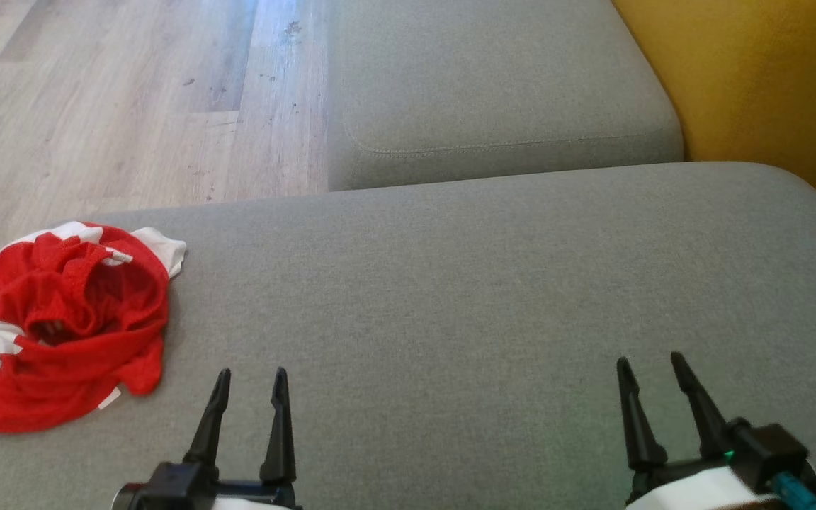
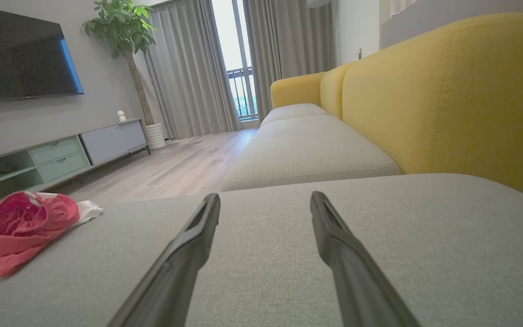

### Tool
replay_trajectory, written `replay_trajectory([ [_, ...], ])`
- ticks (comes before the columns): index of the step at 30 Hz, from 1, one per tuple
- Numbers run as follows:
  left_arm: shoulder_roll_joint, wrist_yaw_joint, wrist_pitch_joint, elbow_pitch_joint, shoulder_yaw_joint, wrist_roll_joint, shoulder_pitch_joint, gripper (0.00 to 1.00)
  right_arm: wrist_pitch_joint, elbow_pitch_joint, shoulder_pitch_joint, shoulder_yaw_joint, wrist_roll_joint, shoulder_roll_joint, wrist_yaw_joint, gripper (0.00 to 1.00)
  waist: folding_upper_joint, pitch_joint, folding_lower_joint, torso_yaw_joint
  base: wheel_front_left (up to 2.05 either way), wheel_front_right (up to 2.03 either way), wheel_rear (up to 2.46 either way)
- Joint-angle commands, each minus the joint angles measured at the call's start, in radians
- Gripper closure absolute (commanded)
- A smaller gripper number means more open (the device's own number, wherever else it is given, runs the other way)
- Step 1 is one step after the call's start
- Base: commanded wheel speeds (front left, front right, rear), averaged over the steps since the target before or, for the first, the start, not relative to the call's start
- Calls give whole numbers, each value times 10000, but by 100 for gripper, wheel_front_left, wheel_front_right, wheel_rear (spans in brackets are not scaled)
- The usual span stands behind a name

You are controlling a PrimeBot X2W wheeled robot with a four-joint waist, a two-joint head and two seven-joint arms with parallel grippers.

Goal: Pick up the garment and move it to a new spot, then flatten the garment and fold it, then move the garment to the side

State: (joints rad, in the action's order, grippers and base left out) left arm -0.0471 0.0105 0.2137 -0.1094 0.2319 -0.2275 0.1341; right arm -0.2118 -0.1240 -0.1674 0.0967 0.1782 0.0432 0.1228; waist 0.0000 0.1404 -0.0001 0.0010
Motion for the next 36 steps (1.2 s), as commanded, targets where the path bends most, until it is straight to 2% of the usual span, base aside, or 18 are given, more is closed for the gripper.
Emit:
replay_trajectory([
  [1, -27, 92, 139, 363, -156, 261, -221, 0, -157, 307, 333, 292, -277, 65, 72, 0, 0, 0, 1, -2, 0, 0, 0],
  [13, -31, 312, 481, 192, -32, 1227, -49, 0, -500, -36, 158, 540, -1570, 70, 79, 0, 0, 132, 1, 7, 0, 0, 0],
  [27, -31, 324, 481, -271, -180, 1058, -71, 0, -500, -290, 129, 516, -1488, 70, 79, 0, 0, 136, 1, 62, 0, 0, 0],
  [32, -31, 372, 481, -327, -146, 1086, -157, 0, -500, -304, 51, 519, -1479, 70, 79, 0, 0, 72, 1, 423, 0, 0, 0],
  [36, -31, 385, 481, -347, -180, 1127, -187, 0, -500, -294, 41, 548, -1441, 70, 79, 0, 0, -18, 1, 966, 0, 0, 0],
])
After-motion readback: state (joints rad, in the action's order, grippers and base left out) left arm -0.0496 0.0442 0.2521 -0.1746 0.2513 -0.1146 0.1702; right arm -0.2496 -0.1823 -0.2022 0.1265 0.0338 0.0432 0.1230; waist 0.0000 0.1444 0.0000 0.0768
